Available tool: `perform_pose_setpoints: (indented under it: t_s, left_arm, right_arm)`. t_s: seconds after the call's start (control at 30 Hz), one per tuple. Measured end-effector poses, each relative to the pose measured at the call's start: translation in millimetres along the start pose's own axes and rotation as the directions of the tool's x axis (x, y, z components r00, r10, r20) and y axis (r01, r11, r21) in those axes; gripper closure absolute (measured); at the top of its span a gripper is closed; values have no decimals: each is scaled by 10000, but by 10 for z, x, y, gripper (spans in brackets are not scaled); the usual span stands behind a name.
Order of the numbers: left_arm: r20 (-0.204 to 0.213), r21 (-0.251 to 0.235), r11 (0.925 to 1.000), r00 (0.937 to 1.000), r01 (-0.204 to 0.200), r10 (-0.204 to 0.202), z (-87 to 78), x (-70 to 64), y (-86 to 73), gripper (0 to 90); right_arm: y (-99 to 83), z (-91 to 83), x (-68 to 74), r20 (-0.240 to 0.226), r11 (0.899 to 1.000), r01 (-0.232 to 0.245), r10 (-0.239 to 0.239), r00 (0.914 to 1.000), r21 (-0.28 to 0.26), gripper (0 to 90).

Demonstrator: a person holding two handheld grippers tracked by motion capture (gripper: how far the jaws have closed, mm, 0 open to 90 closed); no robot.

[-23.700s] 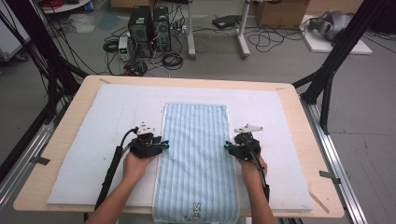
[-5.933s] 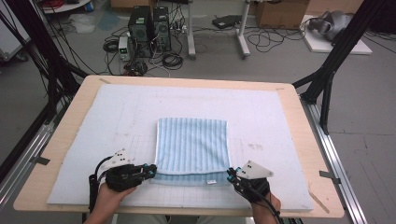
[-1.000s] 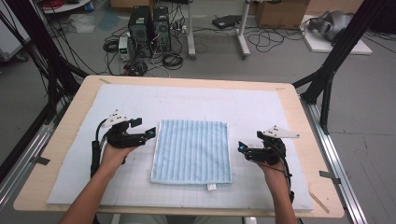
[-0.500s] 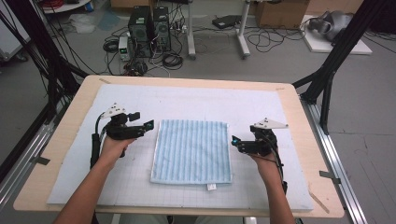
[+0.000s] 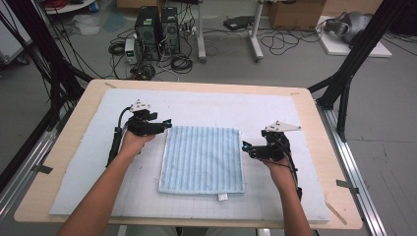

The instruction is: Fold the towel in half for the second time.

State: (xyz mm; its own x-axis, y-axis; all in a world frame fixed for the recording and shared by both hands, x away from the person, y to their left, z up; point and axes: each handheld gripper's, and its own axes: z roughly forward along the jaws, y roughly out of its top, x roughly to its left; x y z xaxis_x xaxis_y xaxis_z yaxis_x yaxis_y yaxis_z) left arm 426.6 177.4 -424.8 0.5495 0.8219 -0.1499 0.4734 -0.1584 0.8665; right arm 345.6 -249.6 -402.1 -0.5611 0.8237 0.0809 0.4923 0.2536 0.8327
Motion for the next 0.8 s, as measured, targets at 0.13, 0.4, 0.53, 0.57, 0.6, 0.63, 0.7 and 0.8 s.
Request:
perform_pose_setpoints:
  t_s: [0.13, 0.4, 0.53, 0.57, 0.6, 0.63, 0.7, 0.8]
  left_arm:
    - [36, 450, 9990, 10000, 1, -3, 163, 8, -79, 348]
    - [186, 1168, 9930, 9997, -153, 132, 320, -34, -138, 471]
    - [255, 1348, 9900, 9989, -417, 386, 339, -53, -137, 581]
    - [200, 1363, 9895, 9987, -489, 466, 341, -65, -137, 605]
    - [249, 1355, 9891, 9982, -581, 552, 342, -74, -138, 644]
    - [316, 1400, 9872, 9969, -763, 726, 340, -80, -137, 691]
    - [496, 1375, 9854, 9943, -1005, 945, 341, -102, -140, 800]
    - [513, 1401, 9835, 9928, -1141, 1079, 340, -112, -141, 841]
  right_arm:
    - [2, 23, 5, -29, 9999, 38, -38, 10000, 112, 107]
    - [25, 113, -53, -54, 9995, -32, 34, 10000, 305, 107]
    - [42, 142, -68, -78, 9996, -30, 33, 10000, 291, 107]
    - [42, 148, -69, -46, 9994, -92, 94, 9999, 342, 107]
    - [42, 156, -74, -52, 9992, -82, 84, 10000, 383, 107]
    - [39, 168, -81, -35, 9993, -71, 72, 10000, 356, 107]
    - [37, 187, -92, -21, 9990, -108, 109, 9999, 432, 107]
    - [39, 234, -111, 25, 9986, -266, 265, 9996, 466, 107]
